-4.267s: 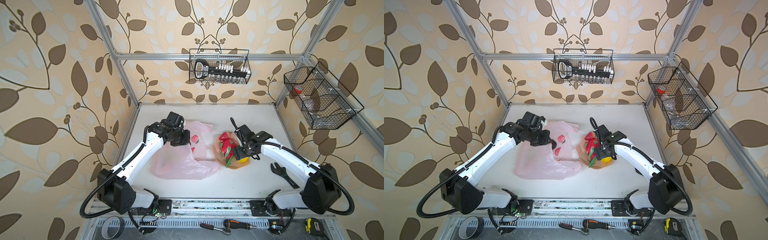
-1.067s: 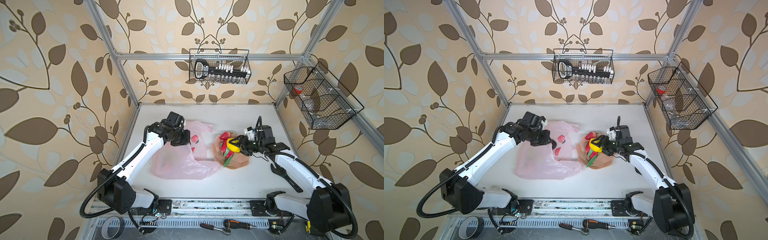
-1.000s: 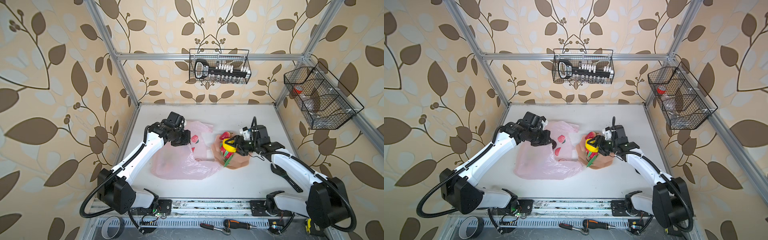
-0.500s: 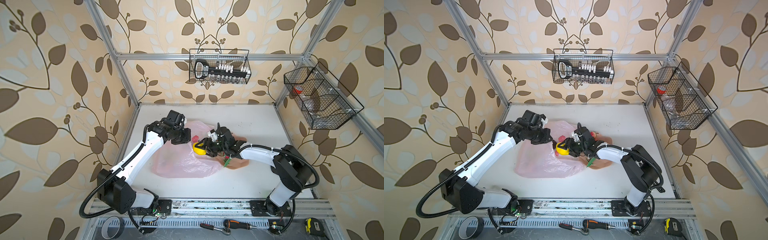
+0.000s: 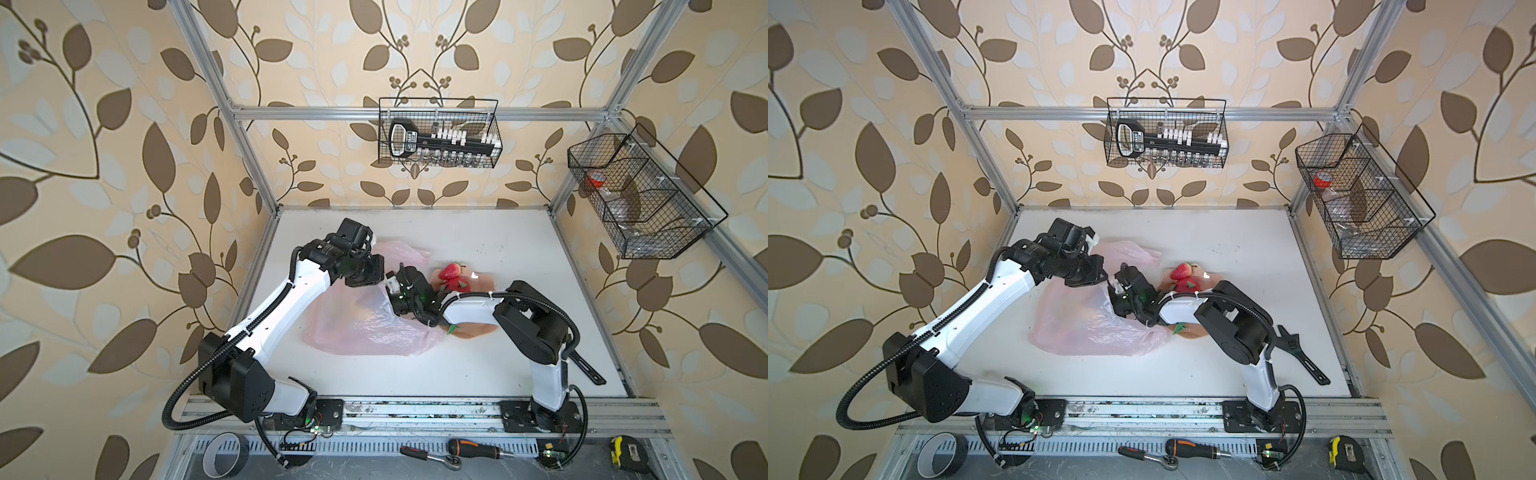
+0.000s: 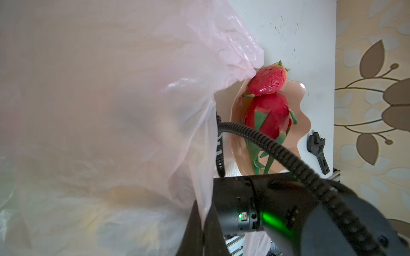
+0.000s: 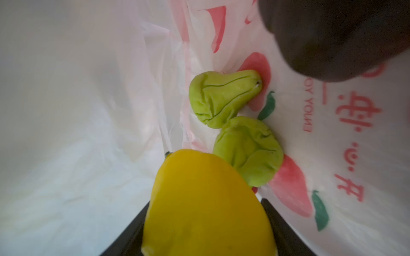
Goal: Place the fruits into the plastic bag
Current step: Place the fruit in the plastic bag.
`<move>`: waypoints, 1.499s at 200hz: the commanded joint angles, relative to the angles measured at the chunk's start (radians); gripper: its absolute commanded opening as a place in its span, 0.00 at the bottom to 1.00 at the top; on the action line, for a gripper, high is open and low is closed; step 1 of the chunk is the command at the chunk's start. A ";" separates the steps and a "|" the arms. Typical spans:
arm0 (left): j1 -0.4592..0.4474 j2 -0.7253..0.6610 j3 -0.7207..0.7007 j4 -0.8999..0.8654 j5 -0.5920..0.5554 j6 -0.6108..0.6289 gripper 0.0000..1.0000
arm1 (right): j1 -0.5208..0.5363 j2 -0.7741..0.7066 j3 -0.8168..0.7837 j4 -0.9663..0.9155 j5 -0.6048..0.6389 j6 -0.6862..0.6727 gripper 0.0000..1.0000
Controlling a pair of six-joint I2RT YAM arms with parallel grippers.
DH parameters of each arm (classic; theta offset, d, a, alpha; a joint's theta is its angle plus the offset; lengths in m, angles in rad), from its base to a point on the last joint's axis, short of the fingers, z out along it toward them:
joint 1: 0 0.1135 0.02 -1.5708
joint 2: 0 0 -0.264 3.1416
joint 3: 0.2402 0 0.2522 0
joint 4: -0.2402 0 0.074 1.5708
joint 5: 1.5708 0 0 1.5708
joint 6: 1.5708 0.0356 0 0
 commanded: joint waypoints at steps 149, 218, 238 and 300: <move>-0.009 -0.011 -0.005 0.028 0.003 0.026 0.00 | 0.091 0.044 0.162 -0.345 -0.116 -0.182 0.79; -0.009 -0.035 -0.035 0.025 -0.012 0.027 0.00 | 0.089 -0.019 0.105 -0.320 -0.128 -0.192 0.91; -0.009 -0.039 -0.038 0.021 -0.016 0.028 0.00 | 0.085 -0.037 0.105 -0.330 -0.123 -0.204 0.92; -0.009 -0.056 -0.058 0.016 -0.019 0.026 0.00 | 0.052 -0.120 0.027 -0.377 -0.104 -0.233 0.93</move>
